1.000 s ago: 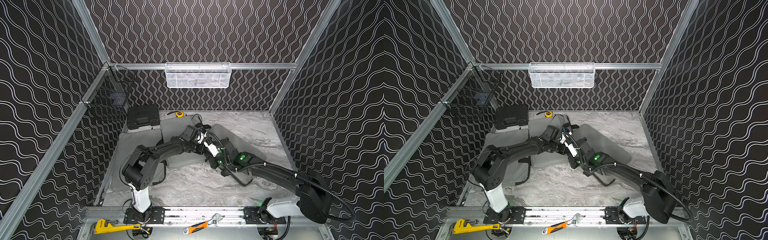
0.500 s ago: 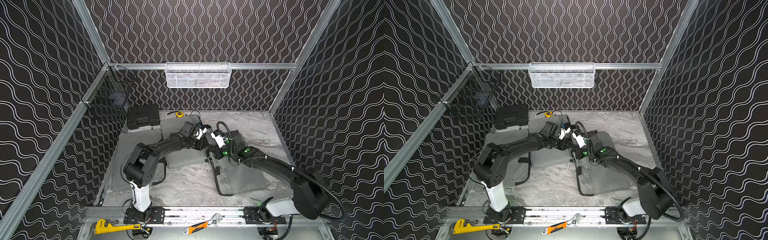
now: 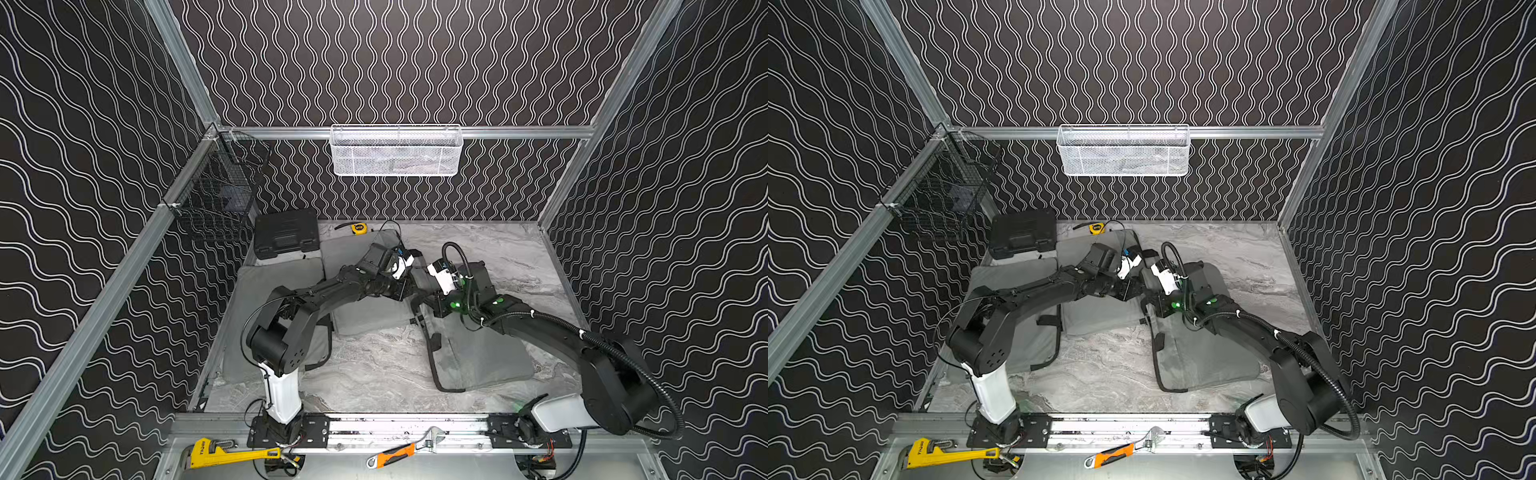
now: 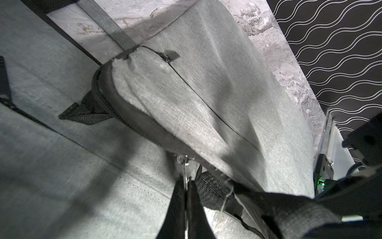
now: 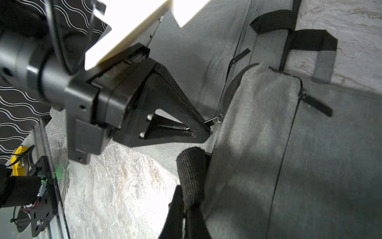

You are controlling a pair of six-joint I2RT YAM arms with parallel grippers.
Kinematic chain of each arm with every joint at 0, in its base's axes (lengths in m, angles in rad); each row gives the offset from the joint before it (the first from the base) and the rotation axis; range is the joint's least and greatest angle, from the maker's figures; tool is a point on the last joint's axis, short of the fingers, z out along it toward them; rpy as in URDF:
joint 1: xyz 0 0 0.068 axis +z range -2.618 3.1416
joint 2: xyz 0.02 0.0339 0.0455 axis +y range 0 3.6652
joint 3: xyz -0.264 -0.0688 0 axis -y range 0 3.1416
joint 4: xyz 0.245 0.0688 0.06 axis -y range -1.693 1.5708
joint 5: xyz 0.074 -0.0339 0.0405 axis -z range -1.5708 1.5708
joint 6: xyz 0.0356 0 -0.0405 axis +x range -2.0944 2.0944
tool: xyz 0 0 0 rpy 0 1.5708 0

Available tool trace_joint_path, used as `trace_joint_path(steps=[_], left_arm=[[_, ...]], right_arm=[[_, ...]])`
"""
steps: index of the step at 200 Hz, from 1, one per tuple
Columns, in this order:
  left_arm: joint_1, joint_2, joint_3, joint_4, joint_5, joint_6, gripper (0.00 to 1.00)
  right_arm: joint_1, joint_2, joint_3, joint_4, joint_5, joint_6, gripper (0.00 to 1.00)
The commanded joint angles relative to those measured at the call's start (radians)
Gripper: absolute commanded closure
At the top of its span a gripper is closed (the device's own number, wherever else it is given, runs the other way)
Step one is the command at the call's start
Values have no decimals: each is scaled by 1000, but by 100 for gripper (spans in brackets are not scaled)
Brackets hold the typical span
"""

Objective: Open the zippered laptop bag and take out the laptop
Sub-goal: Unzip the zipper on the zippered laptop bag.

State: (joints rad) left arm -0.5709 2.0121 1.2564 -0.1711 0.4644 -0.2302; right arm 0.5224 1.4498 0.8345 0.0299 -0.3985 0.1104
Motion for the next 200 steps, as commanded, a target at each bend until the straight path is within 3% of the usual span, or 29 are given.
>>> trace_joint_path(steps=[1, 7, 26, 70, 95, 110, 117, 127, 142, 160, 200], left_arm=[[-1, -12, -4, 50, 8, 28, 100], [-1, -13, -6, 49, 6, 30, 100], [-1, -18, -6, 44, 0, 40, 100], [0, -15, -21, 57, -11, 54, 100], [-2, -15, -25, 62, -15, 51, 100], [0, -16, -25, 59, -22, 51, 100], [0, -15, -23, 55, -27, 50, 100], [-1, -16, -26, 52, -31, 47, 100], [0, -19, -35, 57, -39, 42, 100], [-1, -16, -40, 55, -41, 37, 100], [-1, -4, -29, 51, -39, 31, 100]], right_arm=[[-1, 9, 4, 41, -46, -26, 100], [-1, 11, 4, 36, -56, -28, 99], [-1, 3, 7, 7, -74, -56, 79], [-2, -51, -17, -8, 62, -36, 82], [-2, -34, 7, -54, 58, -24, 83], [4, -30, 12, -70, 55, -4, 78], [11, -32, 9, -76, 62, 5, 71], [36, -40, 3, -86, 91, 16, 61], [94, -60, -5, -112, 159, 26, 54], [191, -78, 2, -163, 260, 57, 51], [325, -57, -41, -128, 345, 211, 46]])
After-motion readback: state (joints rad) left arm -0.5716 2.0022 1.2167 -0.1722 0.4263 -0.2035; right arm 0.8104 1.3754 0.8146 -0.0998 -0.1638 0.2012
